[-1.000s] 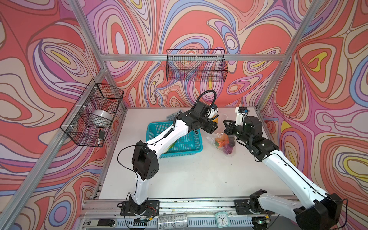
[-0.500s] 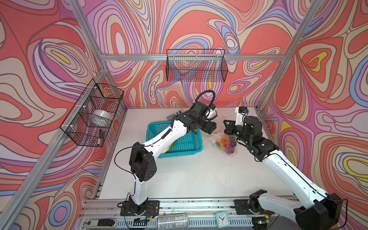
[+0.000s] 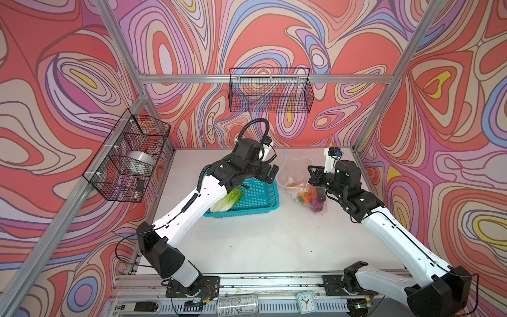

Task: Place the food in the zip-top bag and seal the zipper
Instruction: 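Move the left gripper over the basket and close on the lettuce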

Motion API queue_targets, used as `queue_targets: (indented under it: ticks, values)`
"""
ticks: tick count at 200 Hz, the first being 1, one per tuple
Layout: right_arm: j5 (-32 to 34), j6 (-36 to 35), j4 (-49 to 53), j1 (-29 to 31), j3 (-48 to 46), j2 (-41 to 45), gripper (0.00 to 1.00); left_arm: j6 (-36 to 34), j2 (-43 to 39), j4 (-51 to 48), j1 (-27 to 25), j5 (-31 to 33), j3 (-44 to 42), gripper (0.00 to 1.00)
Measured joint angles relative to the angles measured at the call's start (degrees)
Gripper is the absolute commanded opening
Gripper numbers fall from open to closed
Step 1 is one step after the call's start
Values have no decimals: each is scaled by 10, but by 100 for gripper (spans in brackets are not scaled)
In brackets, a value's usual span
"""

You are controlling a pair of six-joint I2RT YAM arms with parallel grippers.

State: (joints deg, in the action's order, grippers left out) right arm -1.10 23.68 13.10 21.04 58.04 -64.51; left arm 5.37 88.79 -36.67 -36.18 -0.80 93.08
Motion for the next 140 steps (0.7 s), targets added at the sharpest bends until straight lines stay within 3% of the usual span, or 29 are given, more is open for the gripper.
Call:
queue_targets:
  ticks: [79,140]
  values:
    - [-2,0,-5,0,-4,-1,0,-11,18,-98,157,17,-102,100]
    - [-3,-5,-7,0,-6,-11,0,-77,95,-155,174,1,-103,100]
